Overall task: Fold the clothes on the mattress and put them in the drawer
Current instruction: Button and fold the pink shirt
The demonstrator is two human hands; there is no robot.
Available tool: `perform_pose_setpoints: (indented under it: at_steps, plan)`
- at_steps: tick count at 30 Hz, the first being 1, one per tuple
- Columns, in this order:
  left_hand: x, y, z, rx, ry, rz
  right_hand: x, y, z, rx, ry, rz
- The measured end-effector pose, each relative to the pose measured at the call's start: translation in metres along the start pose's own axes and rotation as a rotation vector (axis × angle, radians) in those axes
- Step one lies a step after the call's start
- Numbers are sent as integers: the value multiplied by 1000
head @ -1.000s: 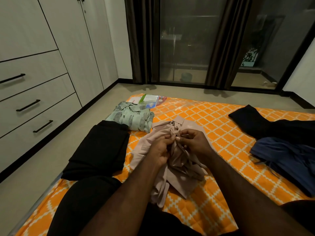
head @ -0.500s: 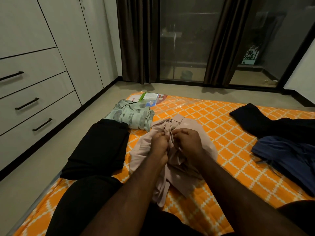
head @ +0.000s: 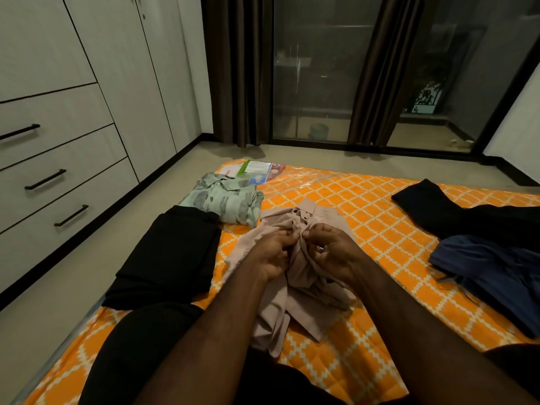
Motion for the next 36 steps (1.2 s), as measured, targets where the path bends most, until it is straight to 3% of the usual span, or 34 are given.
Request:
perform_pose_setpoints:
  at_steps: [5,9,13,16,19,21,25,29,31,34,36]
  plan:
    - [-6,2,-5,131,29,-107,-2,-3,15,-162,92,-55]
    - [-28,17,-23,428,-321,-518,-7,4,31,-325,408,-272]
    - [-15,23,-25,484,-388,-531,-9,9,31,-401,537,-363]
    - [-24,17,-18,433,-319,-537,-6,10,26,-399,538,-348]
    - [-30,20,-25,440,-428,-602,1,6,20,-359,460,-279]
    - [-27,18,-29,439,-469,-579,4,0,15,-289,340,-222]
    - [-12,-2,-18,375,-211,-328,9,-9,1,-67,15,-32]
    - [2,-11,-6,303,-161,-164,-3,-9,-9,103,-93,24]
    - [-1,-5,-16,342,-379,-252,-10,-12,-4,81,13,-9]
    - [-7,10,-40,420,-874,-476,-22,-10,17,-105,239,-171]
    - [-7,11,-44,390,-1062,-497,-25,-8,26,-178,303,-221]
Point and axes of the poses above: each hand's wrist, its own y-axis away from the middle knuckle, its own x-axis out of the palm, z = x × y, the point moved 10 cm from there along -y, towards the middle knuckle, and after that the axes turned 11 degrees about z, right-handed, at the moved point
